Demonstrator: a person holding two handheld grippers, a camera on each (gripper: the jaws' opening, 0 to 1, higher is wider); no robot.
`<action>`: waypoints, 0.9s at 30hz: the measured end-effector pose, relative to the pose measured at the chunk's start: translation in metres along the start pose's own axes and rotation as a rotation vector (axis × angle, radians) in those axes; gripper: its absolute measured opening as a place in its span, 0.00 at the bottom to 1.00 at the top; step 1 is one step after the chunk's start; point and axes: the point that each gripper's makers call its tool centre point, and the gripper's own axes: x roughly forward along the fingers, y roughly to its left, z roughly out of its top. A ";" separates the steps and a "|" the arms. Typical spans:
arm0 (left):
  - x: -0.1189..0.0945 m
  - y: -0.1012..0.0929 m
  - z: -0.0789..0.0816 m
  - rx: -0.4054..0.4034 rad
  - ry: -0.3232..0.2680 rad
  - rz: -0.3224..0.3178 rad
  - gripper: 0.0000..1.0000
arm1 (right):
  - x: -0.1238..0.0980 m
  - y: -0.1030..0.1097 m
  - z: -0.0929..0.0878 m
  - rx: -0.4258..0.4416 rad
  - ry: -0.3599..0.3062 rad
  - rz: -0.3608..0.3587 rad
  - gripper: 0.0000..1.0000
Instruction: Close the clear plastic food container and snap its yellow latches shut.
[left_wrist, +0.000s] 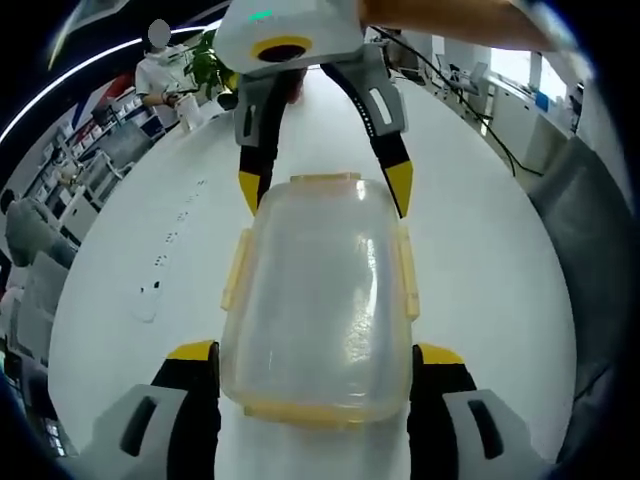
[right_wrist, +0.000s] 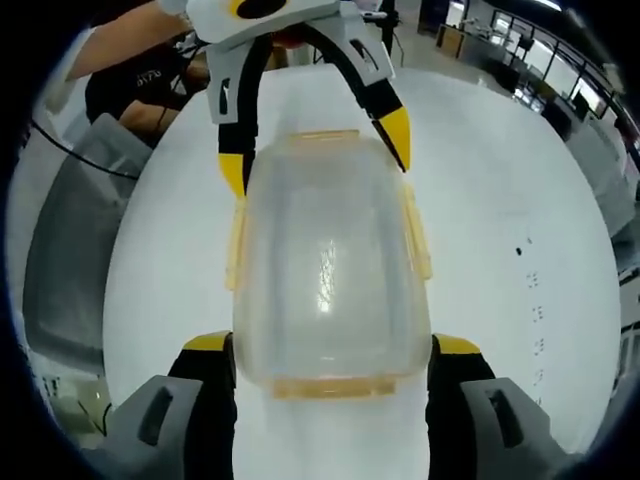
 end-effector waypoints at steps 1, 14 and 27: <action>0.000 0.000 0.000 0.000 -0.001 0.000 0.74 | 0.000 0.000 0.000 0.001 0.000 0.000 0.75; 0.000 0.002 -0.002 0.009 -0.013 0.002 0.75 | 0.003 -0.002 -0.002 0.059 0.000 -0.006 0.77; -0.011 0.005 -0.004 -0.055 -0.081 0.044 0.99 | 0.000 -0.001 0.010 0.080 -0.082 -0.027 0.99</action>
